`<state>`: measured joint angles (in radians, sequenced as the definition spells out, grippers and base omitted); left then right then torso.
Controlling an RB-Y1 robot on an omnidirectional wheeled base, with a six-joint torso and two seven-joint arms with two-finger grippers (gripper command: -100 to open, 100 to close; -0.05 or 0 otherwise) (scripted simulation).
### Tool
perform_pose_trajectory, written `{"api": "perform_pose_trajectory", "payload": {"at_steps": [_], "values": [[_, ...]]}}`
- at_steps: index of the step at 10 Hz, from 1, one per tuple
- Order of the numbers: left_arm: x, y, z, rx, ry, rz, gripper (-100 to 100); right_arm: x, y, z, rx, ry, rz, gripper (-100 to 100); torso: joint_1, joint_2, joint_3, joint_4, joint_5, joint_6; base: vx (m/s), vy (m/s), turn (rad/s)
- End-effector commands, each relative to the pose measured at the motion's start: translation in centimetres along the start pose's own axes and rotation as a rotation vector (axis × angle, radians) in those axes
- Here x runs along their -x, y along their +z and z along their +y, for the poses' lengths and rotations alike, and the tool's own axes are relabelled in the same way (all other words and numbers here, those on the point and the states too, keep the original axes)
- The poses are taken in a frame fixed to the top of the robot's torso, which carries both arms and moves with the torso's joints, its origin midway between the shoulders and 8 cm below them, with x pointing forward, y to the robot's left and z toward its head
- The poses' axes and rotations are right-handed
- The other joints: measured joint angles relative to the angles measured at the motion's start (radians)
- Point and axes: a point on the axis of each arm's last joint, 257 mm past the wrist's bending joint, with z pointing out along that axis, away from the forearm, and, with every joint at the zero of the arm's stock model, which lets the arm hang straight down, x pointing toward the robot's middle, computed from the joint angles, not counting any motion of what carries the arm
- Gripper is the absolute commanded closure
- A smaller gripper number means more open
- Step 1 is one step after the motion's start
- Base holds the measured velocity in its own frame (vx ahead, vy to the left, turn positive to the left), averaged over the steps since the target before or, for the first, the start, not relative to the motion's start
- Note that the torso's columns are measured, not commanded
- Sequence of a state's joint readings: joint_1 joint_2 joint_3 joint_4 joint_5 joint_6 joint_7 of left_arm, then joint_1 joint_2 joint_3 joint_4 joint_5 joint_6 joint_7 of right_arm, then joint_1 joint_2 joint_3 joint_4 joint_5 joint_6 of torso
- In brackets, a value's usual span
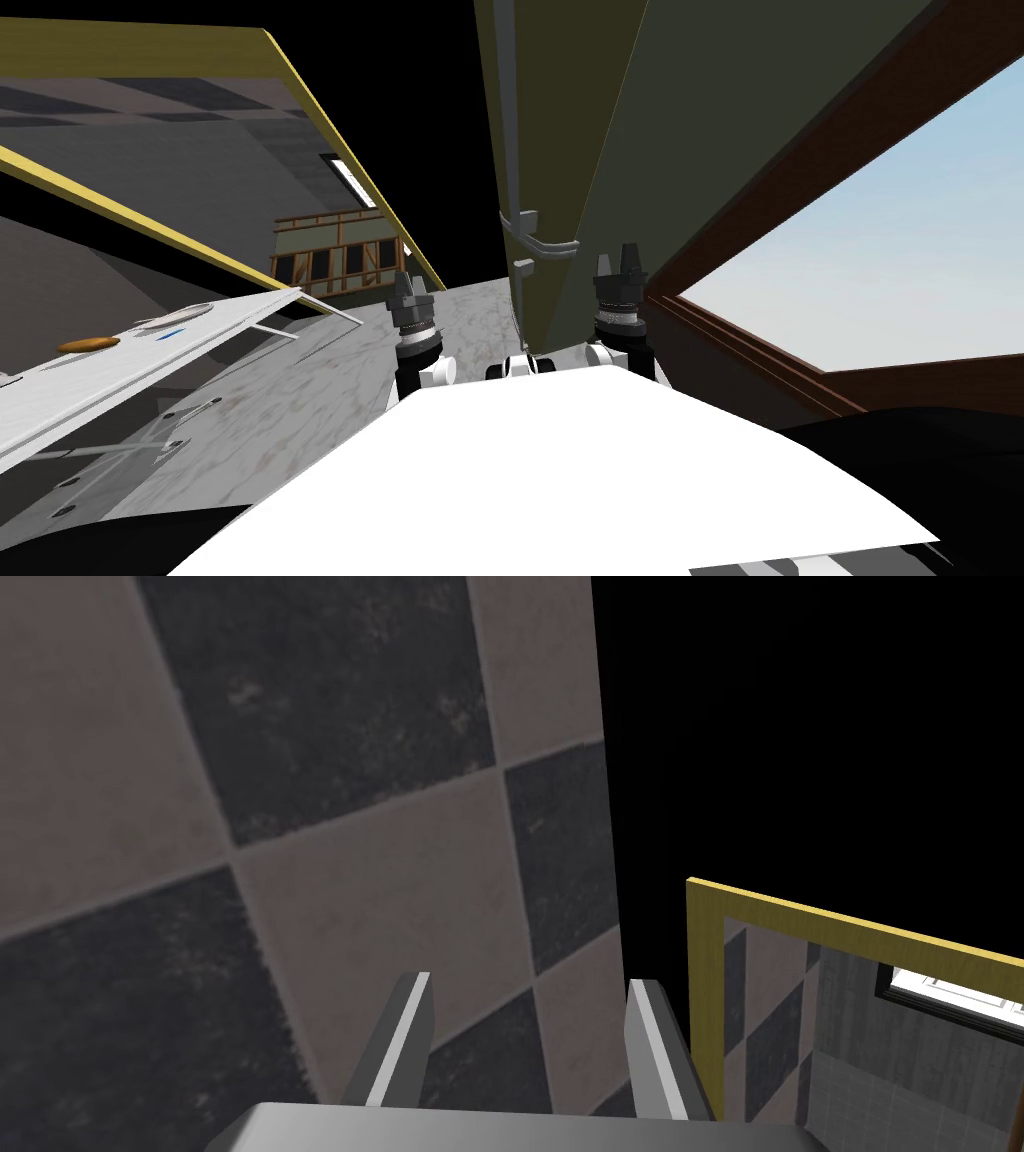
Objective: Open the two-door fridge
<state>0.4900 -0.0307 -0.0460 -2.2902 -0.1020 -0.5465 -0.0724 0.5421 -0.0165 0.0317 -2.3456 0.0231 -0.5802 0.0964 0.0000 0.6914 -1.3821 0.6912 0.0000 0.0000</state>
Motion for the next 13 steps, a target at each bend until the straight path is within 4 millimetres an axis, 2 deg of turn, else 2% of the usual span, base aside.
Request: {"api": "perform_pose_trajectory", "payload": {"at_steps": [1, 6, 13], "values": [[0.0, 0.0, 0.0, 0.001, 0.000, 0.000, 0, -0.7, -0.1, -0.1, 0.004, -0.055, 0.058, -100, 0.000, 0.034, -0.069, 0.033, 0.000, 0.000, 0.007, 0.021, -0.010], [0.0, 0.0, 0.0, 0.001, 0.000, 0.000, 0, -2.1, -0.3, -0.7, 0.026, -0.268, 0.180, -100, 0.000, 0.047, -0.094, 0.047, 0.000, 0.000, 0.008, 0.044, -0.020], [0.0, 0.0, 0.0, 0.001, 0.000, 0.000, 0, -3.1, -0.5, -2.0, 0.089, -0.692, 0.307, -100, 0.000, 0.047, -0.094, 0.047, 0.000, 0.000, 0.015, 0.067, -0.031]]}}
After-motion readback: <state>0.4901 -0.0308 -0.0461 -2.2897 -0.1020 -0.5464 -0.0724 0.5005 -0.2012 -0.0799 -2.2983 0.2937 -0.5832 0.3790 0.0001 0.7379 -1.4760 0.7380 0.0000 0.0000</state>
